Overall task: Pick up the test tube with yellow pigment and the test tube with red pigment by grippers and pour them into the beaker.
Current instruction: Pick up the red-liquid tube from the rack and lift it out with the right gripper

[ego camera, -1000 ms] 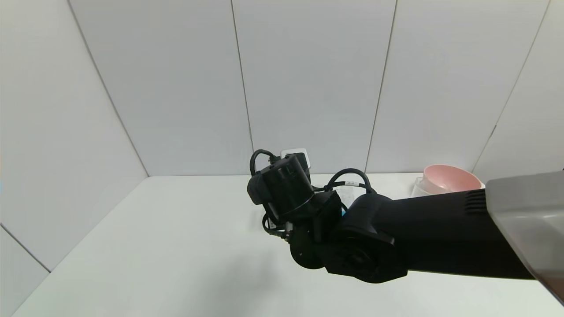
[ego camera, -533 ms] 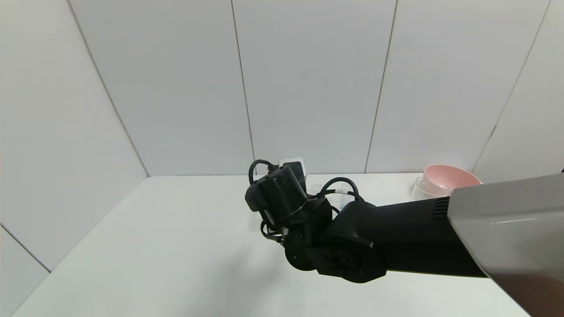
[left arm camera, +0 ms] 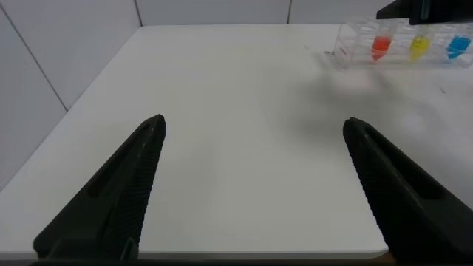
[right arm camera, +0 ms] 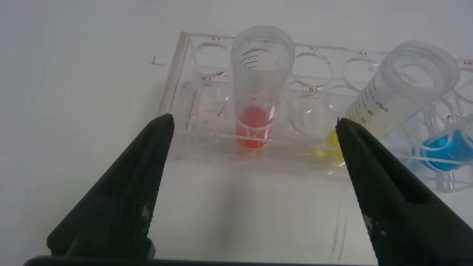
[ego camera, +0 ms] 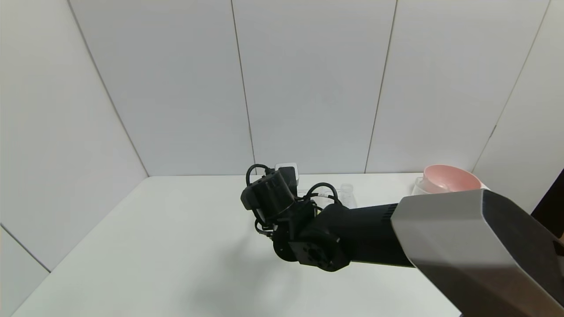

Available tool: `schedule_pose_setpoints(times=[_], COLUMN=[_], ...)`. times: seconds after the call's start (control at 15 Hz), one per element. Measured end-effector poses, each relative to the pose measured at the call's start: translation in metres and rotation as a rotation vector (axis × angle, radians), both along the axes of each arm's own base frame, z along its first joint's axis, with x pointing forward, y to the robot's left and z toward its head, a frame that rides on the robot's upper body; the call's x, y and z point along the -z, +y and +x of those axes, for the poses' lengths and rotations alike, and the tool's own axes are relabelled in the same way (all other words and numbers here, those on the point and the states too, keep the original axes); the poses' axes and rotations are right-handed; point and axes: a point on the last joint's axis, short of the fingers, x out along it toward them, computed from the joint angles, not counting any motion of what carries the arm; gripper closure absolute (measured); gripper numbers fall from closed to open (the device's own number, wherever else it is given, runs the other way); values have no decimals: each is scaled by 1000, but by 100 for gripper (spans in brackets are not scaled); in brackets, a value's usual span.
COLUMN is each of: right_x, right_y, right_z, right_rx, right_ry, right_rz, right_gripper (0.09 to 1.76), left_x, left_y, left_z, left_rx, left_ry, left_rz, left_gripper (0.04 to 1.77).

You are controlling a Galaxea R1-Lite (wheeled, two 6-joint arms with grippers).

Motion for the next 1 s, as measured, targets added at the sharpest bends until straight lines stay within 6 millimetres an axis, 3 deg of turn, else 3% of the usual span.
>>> schedule_pose_setpoints(times=[0.47,1.0], right_x=[12,16], right_y=[9,9], right_z=[24,28], right_rx=[14,15], right_ry=[-32,-38], right_rz=[1,-3], right_gripper=[19,16], left_x=[0,0], left_y=[0,0], left_z=[0,0], left_rx=[0,0], left_ry=[0,0], left_rz=[0,0], left_gripper=[9,9])
